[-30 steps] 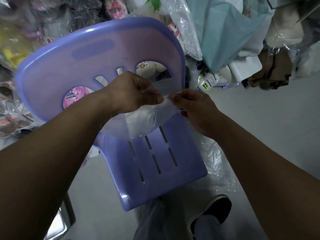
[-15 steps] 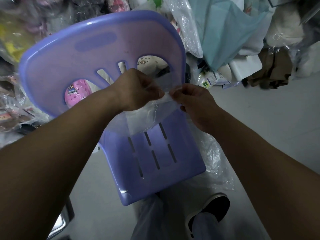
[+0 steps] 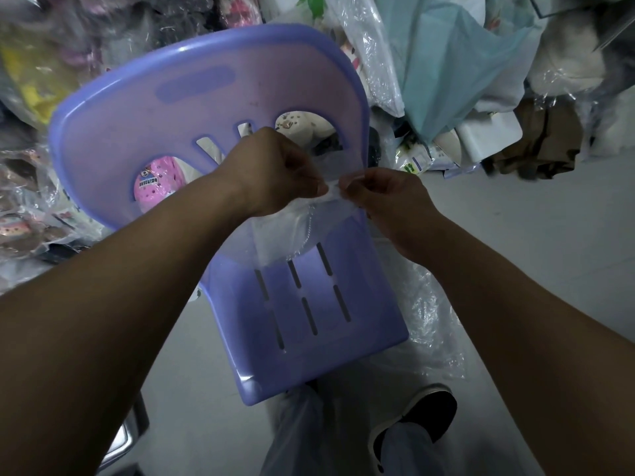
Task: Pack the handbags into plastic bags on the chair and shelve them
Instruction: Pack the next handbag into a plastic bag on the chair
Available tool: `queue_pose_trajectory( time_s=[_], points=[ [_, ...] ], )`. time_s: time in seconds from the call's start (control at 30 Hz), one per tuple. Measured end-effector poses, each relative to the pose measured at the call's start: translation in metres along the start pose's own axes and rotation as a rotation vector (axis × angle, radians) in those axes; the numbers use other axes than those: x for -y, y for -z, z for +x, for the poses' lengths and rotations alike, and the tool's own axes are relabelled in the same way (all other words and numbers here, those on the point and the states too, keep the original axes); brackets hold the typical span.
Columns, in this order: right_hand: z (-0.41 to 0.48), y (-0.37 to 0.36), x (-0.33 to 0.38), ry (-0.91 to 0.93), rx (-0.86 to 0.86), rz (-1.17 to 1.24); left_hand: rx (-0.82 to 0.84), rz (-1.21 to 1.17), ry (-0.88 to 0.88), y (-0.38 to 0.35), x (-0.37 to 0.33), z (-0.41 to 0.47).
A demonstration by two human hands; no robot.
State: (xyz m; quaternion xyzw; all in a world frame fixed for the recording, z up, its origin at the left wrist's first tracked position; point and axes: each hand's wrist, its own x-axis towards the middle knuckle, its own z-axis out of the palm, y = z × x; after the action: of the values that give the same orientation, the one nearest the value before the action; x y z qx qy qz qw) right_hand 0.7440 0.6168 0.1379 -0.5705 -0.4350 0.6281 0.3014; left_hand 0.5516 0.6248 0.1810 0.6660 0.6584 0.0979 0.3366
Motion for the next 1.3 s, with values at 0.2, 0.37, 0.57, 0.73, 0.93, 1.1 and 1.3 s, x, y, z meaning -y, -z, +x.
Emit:
queue_pose_trajectory(
  time_s=[0.2,0.37,0.57,0.73,0.93,1.1,1.3],
  points=[
    [0.001,0.005,-0.001,-0.012,0.003,-0.02,0.013,0.031,-0.006,-0.007,-0.004,0.005],
    [-0.001,0.011,-0.003,0.008,0.015,-0.008,0.015,-0.008,-0.012,-0.008,-0.002,0.009],
    [0.002,0.018,-0.003,0.007,0.005,0.033,0.035,0.004,-0.011,-0.009,-0.002,0.014],
    [0.003,0.019,-0.004,-0.019,0.003,0.008,0.034,0.042,-0.027,-0.011,-0.007,0.014],
    [0.0,0.019,-0.006,-0.017,0.026,-0.014,0.053,0.103,-0.028,-0.017,-0.013,0.011],
    [-0.001,0.017,-0.008,-0.012,0.059,-0.069,0.117,0.169,-0.06,-0.02,-0.014,0.009],
    [0.003,0.008,-0.012,0.023,-0.006,-0.159,0.146,0.219,-0.039,-0.022,-0.022,0.007]
  ],
)
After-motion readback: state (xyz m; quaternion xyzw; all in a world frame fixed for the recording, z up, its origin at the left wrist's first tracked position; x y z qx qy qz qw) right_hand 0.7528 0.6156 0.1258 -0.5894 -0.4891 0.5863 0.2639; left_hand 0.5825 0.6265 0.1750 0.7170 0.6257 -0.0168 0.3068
